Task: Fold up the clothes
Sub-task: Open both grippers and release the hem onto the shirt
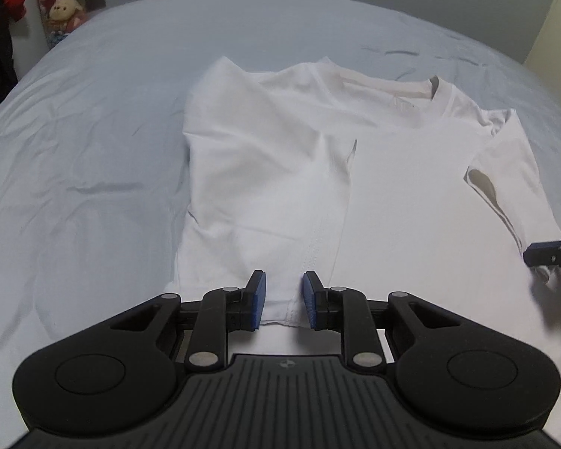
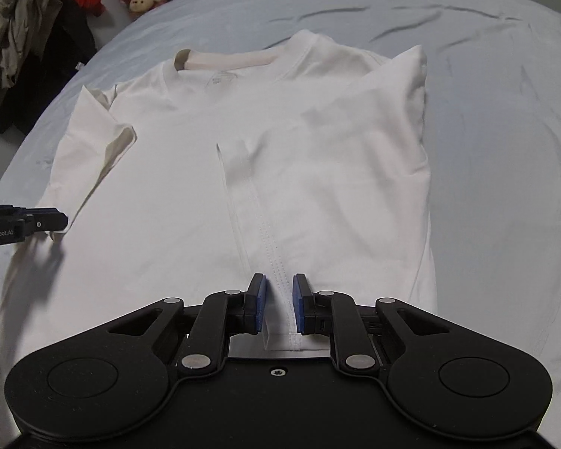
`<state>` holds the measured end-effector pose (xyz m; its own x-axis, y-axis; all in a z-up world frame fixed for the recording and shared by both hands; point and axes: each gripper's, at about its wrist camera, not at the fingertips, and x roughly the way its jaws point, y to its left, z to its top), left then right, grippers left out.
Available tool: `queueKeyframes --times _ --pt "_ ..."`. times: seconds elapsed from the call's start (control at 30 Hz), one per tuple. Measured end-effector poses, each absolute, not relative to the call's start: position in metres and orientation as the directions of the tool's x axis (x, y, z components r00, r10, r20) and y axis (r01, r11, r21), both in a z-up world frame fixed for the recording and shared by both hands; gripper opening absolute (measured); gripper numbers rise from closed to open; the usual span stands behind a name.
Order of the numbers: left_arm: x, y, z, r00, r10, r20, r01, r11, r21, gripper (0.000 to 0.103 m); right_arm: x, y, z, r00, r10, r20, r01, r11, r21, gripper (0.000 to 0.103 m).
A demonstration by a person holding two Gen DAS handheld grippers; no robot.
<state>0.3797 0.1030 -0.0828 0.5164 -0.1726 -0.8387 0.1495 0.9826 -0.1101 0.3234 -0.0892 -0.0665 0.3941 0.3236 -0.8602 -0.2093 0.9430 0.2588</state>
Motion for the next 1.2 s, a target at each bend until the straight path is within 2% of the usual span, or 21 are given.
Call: queueKeyframes --times 0.13,0.37,0.53,0.67,0.77,0.9,1.0,1.07,1.2 --pt "0.384 0.108 -0.065 0.555 -0.204 -0.806 0.189 0.975 -0.117 0.021 0.329 -0.092 -0.050 0.418 0.334 -0.845 -0.235 0.938 0.254 0.015" --pt "0.427 0.125 -0.041 0.615 -0.127 -0.779 0.127 0.990 -0.061 0.021 0.368 -0.108 -0.027 0.504 0.272 -0.820 -0.189 0.961 0.203 0.015" --pt "0.457 0.129 -0.041 0.624 -0.159 -0.765 0.119 0.987 -0.108 0.021 0.399 -0.117 -0.025 0.533 0.239 -0.811 -0.143 0.971 0.192 0.015" --pt "0.481 0.121 -0.030 0.632 -0.198 -0.749 0.146 0.980 -0.135 0.021 0.414 -0.110 -0.027 0.537 0.255 -0.804 -0.175 0.966 0.190 0.015" --pt "0.503 0.106 -0.028 0.600 -0.191 -0.776 0.173 0.979 -0.107 0.021 0.422 -0.096 -0.032 0.530 0.275 -0.802 -0.221 0.958 0.182 0.015" --pt "0.534 0.091 -0.048 0.488 -0.100 -0.867 0.155 0.988 -0.027 0.021 0.425 -0.080 -0.042 0.519 0.300 -0.801 -0.268 0.946 0.181 0.015" --pt "0.549 0.086 -0.058 0.447 -0.041 -0.894 0.155 0.987 0.033 0.021 0.424 -0.077 -0.045 0.518 0.306 -0.799 -0.281 0.943 0.179 0.015" --pt "0.562 0.087 -0.068 0.400 0.044 -0.915 0.116 0.988 0.098 0.021 0.422 -0.079 -0.048 0.520 0.307 -0.797 -0.286 0.942 0.176 0.015" --pt "0.577 0.084 -0.073 0.407 0.178 -0.896 0.088 0.969 0.232 0.021 0.418 -0.083 -0.051 0.534 0.308 -0.788 -0.305 0.939 0.160 0.016"
